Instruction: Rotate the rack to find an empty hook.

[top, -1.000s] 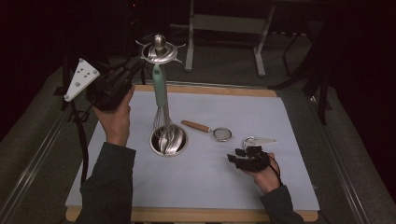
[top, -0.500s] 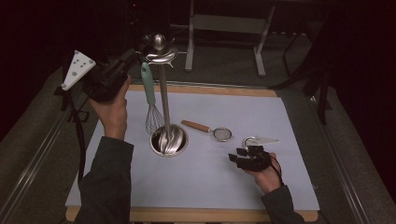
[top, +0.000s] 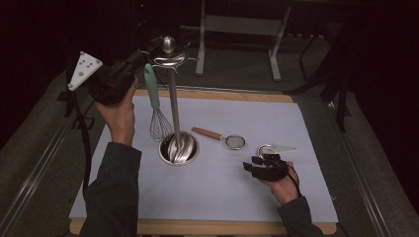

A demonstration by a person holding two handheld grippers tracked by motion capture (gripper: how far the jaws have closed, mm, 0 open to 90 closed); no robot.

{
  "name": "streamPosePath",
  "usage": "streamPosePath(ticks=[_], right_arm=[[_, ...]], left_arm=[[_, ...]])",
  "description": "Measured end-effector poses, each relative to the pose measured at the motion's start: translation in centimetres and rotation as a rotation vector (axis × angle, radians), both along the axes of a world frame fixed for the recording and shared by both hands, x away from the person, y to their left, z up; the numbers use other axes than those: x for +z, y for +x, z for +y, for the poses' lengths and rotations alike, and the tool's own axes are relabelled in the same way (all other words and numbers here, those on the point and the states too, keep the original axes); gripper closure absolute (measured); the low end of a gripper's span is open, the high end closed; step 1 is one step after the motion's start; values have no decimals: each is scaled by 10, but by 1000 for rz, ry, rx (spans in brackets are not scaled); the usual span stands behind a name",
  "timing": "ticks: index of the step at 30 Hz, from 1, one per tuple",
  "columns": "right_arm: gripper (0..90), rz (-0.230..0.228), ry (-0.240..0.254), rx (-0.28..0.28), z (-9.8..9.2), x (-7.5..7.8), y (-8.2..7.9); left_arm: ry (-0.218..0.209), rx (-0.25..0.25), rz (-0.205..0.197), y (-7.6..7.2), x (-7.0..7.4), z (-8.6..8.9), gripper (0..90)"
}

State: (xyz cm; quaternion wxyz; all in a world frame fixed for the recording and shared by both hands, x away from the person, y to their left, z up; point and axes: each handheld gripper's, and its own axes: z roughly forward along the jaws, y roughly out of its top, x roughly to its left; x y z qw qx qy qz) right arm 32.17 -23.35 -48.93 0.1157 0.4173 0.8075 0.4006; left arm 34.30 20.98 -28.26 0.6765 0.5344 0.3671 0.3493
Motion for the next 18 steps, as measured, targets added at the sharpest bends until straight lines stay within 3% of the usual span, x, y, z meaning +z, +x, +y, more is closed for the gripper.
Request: streamPosePath(ticks=[5,10,15,18], right_arm=[[522,0,4,-3,-2,1,0],[522,-2,5,-14,-5,2,1],[521,-7,-1,-25,-9,3,1],[520,-12,-8,-27,-9,4,2]], left_arm=[[28,1,7,-6,-6,3,899],[64,11,43,-11,-19,11,896],[95,32,96,-23,-48,17,885],[83,36,119,-30,-67,20,874]])
